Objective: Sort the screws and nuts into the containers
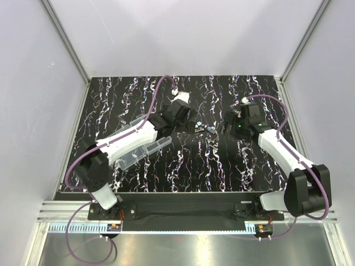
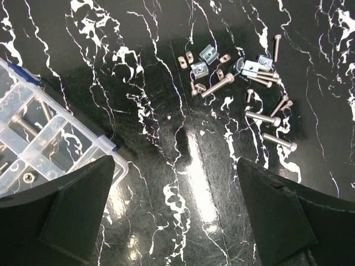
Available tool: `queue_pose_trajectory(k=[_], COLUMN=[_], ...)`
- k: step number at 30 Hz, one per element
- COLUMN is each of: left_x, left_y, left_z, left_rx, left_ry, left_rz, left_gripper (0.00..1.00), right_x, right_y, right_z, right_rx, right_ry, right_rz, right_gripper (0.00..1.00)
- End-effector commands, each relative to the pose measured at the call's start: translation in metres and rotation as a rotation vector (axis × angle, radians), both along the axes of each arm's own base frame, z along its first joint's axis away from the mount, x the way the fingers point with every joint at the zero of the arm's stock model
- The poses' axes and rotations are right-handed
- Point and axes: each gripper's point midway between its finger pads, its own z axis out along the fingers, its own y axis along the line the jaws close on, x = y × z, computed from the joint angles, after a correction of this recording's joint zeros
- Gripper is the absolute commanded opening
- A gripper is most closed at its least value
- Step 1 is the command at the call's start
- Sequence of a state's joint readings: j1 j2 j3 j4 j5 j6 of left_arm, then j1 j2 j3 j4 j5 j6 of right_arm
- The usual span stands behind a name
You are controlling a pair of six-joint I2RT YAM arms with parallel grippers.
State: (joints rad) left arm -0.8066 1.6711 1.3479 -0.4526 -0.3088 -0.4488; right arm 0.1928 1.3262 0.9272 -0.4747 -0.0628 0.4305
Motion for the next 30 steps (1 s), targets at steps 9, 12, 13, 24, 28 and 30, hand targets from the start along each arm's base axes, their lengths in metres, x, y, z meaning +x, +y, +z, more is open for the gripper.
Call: queue_pose_trajectory(k=[9,12,13,24,28,30], left_x=[0.001,-0.004,-0.008,-0.024,-0.025,-0.025], left_y=[0.061,0.089,0.094,0.124,0.122,0.121], left_z=[0.015,0.021,0.028,0.035,0.029,0.028], left_rx=[-0.145,-0.173,-0.185,-0.128,-0.134,-0.135], left_ry=[0.041,0.062,0.053,0.050,0.071,0.073], left_rz=[0.131,0.164,0.165,0.151,0.139,0.141], left_gripper=[0.99,0.99,0.99,0.99,0.99,0.99], right_x=[0.003,0.003,0.004,-0.002,-0.005,-0.004], right_y=[0.056,0.057,0.057,0.069,0.068,0.068], right_z=[-0.011,-0.030,-0.034,-0.055,-0.073,-0.077], right_rx=[-0.047,-0.088,-0.095,-0.191,-0.257,-0.290], right_ry=[-0.135,-0.095,-0.083,-0.019,0.048,0.057], right_rz=[0.339,0.384,0.384,0.553,0.579,0.585], right_gripper=[0.96,0.90,0.88,0.67,0.63,0.62])
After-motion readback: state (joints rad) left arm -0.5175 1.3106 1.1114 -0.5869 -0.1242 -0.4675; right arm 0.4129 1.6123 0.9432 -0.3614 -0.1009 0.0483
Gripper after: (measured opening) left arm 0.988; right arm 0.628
